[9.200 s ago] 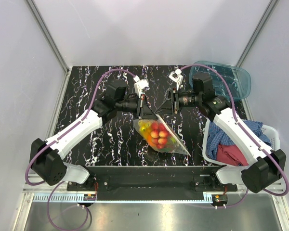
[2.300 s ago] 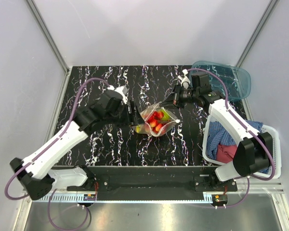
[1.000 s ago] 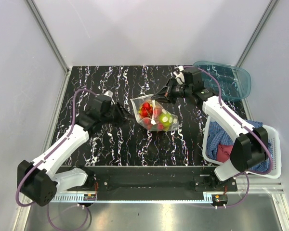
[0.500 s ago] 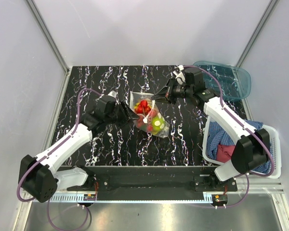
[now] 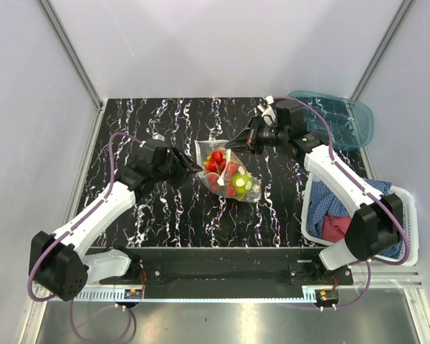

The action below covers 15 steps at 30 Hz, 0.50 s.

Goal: Open the zip-top bag and remove the fake food

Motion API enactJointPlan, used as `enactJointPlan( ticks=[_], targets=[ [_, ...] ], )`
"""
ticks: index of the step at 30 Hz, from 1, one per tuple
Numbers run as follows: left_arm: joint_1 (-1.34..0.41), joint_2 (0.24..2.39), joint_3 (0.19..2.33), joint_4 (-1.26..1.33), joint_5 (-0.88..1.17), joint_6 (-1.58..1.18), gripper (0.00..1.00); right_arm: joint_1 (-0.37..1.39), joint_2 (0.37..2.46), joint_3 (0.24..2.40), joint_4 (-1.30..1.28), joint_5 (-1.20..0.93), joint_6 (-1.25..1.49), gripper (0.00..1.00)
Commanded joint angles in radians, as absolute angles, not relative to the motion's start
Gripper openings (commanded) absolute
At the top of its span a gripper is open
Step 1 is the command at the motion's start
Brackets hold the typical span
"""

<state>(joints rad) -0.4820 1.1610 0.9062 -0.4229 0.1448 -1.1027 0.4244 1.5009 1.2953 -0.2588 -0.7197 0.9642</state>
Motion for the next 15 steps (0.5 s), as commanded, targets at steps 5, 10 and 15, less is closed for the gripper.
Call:
enactJointPlan(
  ticks=[5, 10, 15],
  targets=[
    [-0.48, 1.232, 0.945, -0.388, 0.21, -1.115, 0.55, 0.419, 1.445, 1.316, -0.189, -0.756, 0.957, 0.0],
    [-0.479, 1.292, 0.983, -0.368, 0.206, -1.083, 0.54, 0.42, 1.437, 1.309, -0.189, -0.756, 0.959, 0.0],
    [-0.479, 1.348, 1.0, -0.347, 0.23, -1.068, 0.34, 0.42, 1.431, 1.305, -0.189, -0.759, 0.956, 0.0]
  ],
)
